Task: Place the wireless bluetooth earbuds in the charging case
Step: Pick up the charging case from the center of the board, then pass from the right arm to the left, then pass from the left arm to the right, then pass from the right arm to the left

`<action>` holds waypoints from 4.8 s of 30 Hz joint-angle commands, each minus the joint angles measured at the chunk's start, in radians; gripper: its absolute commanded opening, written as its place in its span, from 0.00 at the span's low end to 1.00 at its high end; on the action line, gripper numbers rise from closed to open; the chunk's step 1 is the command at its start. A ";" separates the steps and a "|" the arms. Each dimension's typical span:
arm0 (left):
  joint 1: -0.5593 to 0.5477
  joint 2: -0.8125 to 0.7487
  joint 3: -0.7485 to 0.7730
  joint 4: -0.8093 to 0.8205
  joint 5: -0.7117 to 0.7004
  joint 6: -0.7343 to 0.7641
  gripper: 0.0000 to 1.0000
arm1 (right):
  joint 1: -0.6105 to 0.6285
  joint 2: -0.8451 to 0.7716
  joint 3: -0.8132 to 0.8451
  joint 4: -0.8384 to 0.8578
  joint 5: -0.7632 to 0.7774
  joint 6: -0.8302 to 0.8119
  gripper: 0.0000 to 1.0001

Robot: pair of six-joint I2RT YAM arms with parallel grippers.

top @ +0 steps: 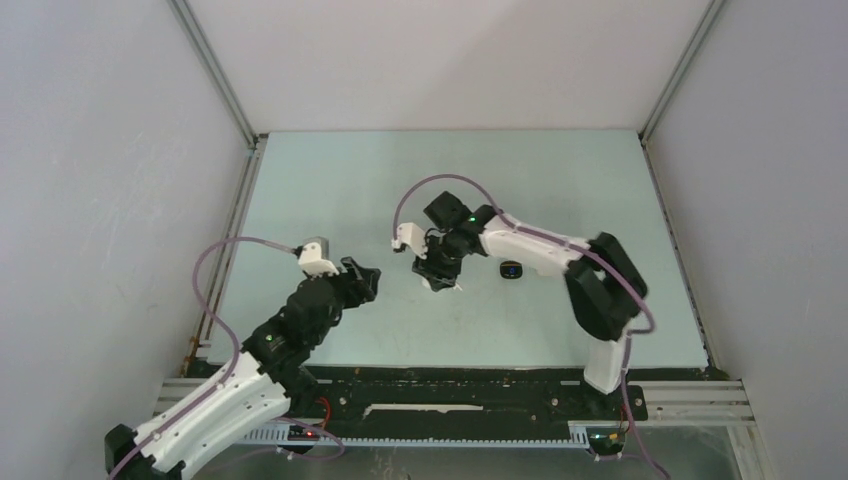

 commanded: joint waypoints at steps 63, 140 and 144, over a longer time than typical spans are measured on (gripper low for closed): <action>0.085 0.734 -0.039 1.160 0.980 -0.120 0.05 | -0.282 -0.641 -0.300 0.015 -0.526 0.070 0.63; -0.267 0.951 -0.179 1.642 0.891 0.546 0.40 | 0.063 -0.531 -0.169 -0.415 -0.155 -0.131 0.14; -0.271 0.952 -0.175 1.634 0.890 0.552 0.38 | 0.065 -0.517 -0.146 -0.427 -0.151 -0.125 0.14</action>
